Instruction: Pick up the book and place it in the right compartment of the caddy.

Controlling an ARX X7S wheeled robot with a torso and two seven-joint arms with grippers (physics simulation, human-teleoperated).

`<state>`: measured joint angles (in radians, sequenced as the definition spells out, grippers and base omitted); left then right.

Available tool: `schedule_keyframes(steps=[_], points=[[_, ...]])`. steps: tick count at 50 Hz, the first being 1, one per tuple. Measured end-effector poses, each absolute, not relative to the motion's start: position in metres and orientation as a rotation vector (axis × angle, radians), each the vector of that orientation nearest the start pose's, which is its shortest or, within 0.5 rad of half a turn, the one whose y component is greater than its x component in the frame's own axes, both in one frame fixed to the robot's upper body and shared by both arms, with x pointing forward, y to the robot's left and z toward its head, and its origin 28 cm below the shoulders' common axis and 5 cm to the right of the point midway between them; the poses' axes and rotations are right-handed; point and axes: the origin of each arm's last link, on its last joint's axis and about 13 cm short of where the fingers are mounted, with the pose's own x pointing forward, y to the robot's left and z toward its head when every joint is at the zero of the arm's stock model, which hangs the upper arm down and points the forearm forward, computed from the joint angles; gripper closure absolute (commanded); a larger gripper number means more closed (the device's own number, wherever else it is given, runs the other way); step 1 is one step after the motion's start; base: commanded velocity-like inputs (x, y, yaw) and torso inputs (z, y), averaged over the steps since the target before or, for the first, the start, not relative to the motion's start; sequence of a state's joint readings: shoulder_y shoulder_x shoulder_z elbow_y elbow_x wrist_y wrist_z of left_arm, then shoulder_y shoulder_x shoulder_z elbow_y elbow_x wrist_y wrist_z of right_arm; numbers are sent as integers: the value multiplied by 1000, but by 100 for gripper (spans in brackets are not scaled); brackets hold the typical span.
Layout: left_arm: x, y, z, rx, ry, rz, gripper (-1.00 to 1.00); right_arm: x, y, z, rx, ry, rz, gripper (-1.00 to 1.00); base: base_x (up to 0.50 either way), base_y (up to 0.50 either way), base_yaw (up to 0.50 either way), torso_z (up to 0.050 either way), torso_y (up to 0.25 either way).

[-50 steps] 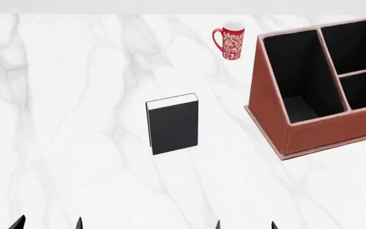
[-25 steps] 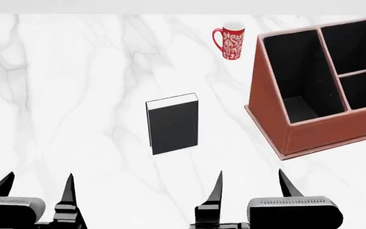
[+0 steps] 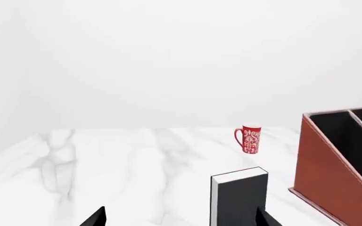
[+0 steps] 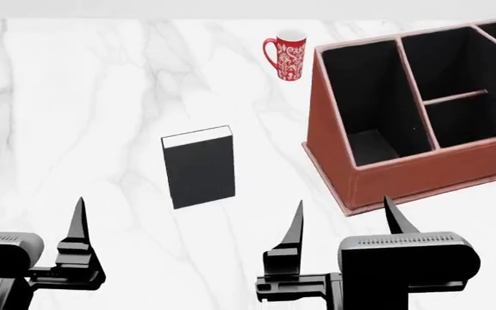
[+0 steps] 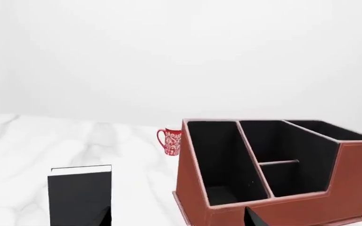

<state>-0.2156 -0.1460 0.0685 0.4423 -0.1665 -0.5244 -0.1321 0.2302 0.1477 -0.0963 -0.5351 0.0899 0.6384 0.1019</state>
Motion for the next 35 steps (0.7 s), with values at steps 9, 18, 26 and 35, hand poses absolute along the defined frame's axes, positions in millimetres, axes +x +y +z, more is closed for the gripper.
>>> schedule_keyframes(steps=[9,18,26,35], points=[[240,214,120,12,-124,-5,-100,234,-103,133,-93,-119,27,-100,0,-500,0,0,0],[240,213,121,9,-126,-10,-100,235,-104,134,-103,-121,17,-100,0,-169,0,0,0],[241,213,120,12,-124,-7,-100,236,-103,135,-112,-118,7,-100,0,0,0,0,0],[241,215,120,12,-120,3,-100,236,-103,136,-113,-113,1,-100,352,0,0,0,0]])
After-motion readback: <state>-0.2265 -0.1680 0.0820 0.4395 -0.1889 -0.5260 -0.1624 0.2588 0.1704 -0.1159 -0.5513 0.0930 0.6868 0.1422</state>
